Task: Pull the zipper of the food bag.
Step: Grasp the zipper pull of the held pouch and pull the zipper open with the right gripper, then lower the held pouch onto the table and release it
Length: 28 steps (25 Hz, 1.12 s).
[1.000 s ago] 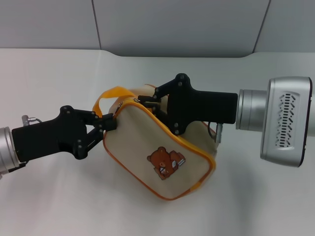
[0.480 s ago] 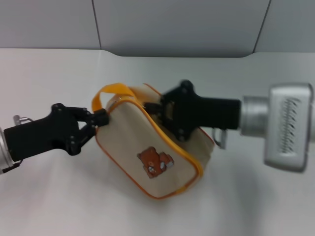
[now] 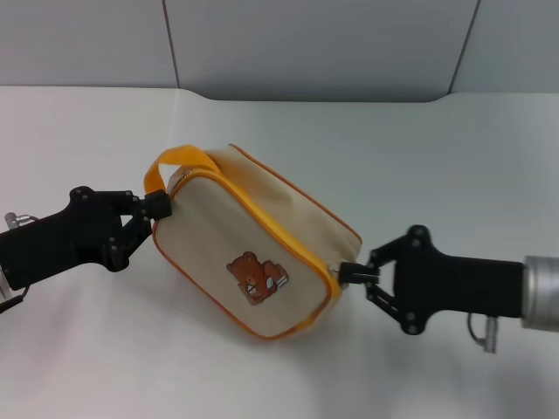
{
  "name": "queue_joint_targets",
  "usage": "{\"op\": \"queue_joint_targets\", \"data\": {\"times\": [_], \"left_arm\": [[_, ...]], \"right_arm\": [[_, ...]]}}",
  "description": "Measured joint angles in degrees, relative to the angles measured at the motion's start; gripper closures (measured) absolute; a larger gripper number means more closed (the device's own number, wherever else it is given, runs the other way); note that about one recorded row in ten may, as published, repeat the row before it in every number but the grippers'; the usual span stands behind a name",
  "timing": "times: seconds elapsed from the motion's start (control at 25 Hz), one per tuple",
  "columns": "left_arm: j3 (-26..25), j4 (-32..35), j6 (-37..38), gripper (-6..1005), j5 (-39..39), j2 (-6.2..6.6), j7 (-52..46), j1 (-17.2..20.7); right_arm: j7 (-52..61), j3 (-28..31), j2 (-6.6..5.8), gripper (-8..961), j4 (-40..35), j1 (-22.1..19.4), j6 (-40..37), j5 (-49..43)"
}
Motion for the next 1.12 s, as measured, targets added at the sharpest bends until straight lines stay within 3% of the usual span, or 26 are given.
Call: {"op": "queue_joint_targets", "data": {"times": [0.16, 0.44, 0.56, 0.72, 0.84, 1.12], "left_arm": [[-0.04, 0.0, 0.26, 958, -0.05, -0.16, -0.28, 0.04], [-0.19, -3.0, 0.37, 968, -1.09, -0.44, 0.43, 0.7], [-0.69, -6.92, 0.26, 971, -2.29, -1.64, 3.29, 1.21], [-0.9, -9.67, 0.03, 972, -3.06, -3.33, 7.48, 2.69], [-0.9, -13.25, -0.43, 972, -3.12, -3.32, 10.68, 3.02], [0.31, -15.65, -3.76, 971, -2.81, -3.43, 15.07, 3.6]], "right_arm": [[0.0, 4.97, 0.12, 954, 0.45, -1.77, -2.27, 0.07], [2.0, 8.72, 0.1, 951, 2.97, -1.86, -5.44, 1.34], [3.27, 12.58, 0.09, 950, 5.39, -1.28, -8.63, 1.36], [8.29, 19.74, 0.03, 796, 9.63, 0.3, -13.93, 1.4], [11.07, 24.12, -0.56, 688, 13.06, 1.48, -17.38, 1.42], [14.79, 24.83, -0.94, 416, 13.91, 2.64, -16.52, 1.43]]}}
